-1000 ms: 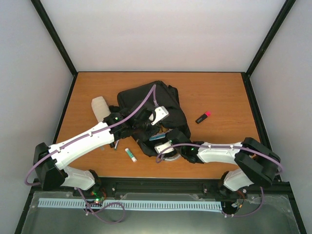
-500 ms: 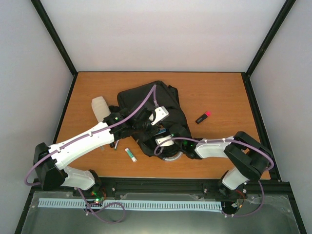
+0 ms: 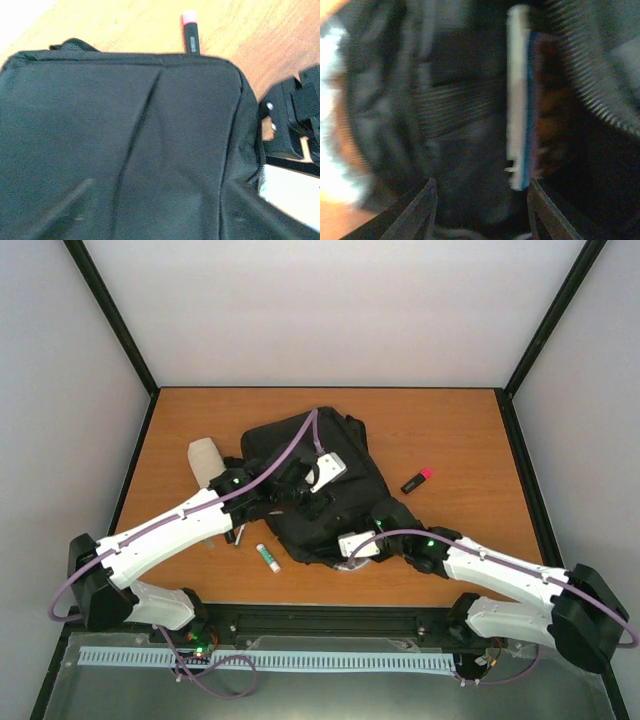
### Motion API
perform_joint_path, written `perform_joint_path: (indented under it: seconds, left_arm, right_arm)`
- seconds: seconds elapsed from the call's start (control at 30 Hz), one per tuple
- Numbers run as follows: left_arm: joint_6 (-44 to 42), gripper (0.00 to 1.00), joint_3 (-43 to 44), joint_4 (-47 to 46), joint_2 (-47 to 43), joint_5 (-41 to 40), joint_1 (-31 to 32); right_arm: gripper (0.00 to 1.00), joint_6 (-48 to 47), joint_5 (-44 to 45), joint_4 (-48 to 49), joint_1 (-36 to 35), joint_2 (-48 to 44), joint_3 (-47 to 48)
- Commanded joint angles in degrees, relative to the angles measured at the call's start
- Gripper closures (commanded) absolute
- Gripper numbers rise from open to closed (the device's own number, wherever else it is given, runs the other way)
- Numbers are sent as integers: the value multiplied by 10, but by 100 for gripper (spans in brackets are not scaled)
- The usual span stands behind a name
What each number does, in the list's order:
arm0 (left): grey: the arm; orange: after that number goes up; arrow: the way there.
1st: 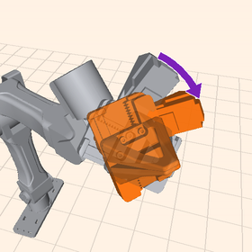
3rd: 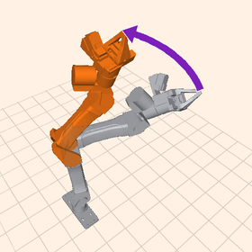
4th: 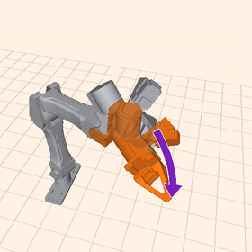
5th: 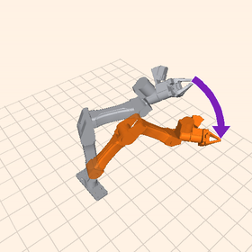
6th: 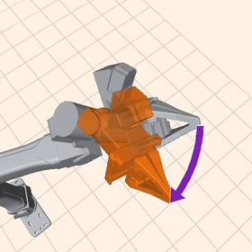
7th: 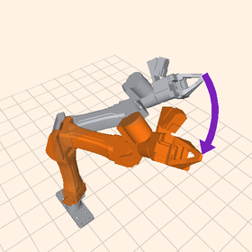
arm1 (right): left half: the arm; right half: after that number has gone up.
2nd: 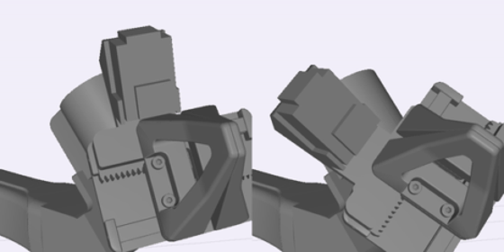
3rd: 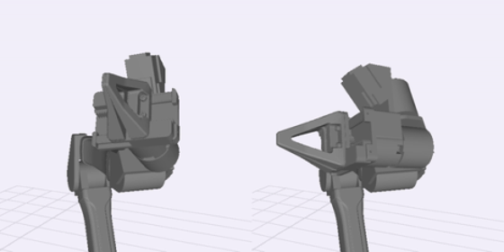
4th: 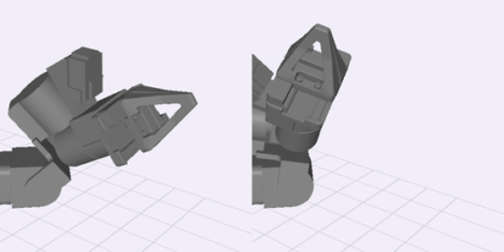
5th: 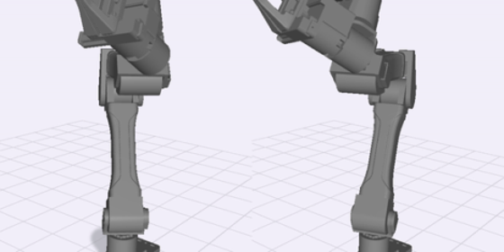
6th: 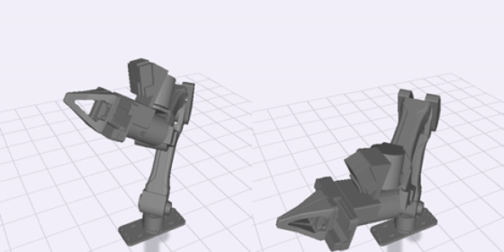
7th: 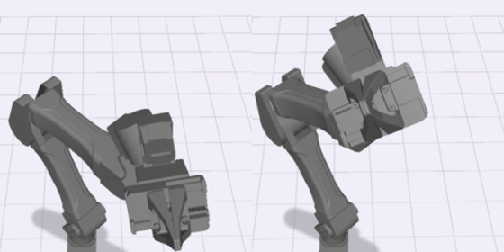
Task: Pack the student bag
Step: Place the book in the student bag, then move the student bag to the center of the board.
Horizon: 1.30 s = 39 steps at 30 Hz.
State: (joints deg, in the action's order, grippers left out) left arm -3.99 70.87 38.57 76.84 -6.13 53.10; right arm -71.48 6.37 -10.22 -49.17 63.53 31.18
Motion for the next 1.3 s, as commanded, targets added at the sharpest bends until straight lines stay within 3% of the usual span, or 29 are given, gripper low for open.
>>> perform_joint_path:
  seconds: [0.0, 0.23, 0.4, 0.53, 0.73, 0.97, 1.27]
  left_arm:
    - [28, 3, 43, -10, -31, -22, -1]
    - [155, 0, 38, 10, -62, -69, -54]
    - [297, 0, 7, 61, -71, -165, -131]
    - [385, 0, -30, 75, -64, -106, -222]
    - [464, 0, -90, 11, -2, -60, -294]
    - [486, 0, -96, -61, 109, -3, -299]
    - [441, 0, 18, -77, 265, 65, -296]
  right_arm:
    - [48, 116, -77, -227, 0, -39, 34]
    - [42, 246, -172, -295, 6, -167, 99]
    - [40, 344, -270, -265, 104, -186, 124]
    - [38, 419, -316, -202, 178, -182, 109]
    - [36, 422, -257, -176, 185, -166, 83]
    - [35, 424, -256, -186, 196, -188, 81]
    - [34, 420, -250, -189, 208, -186, 81]
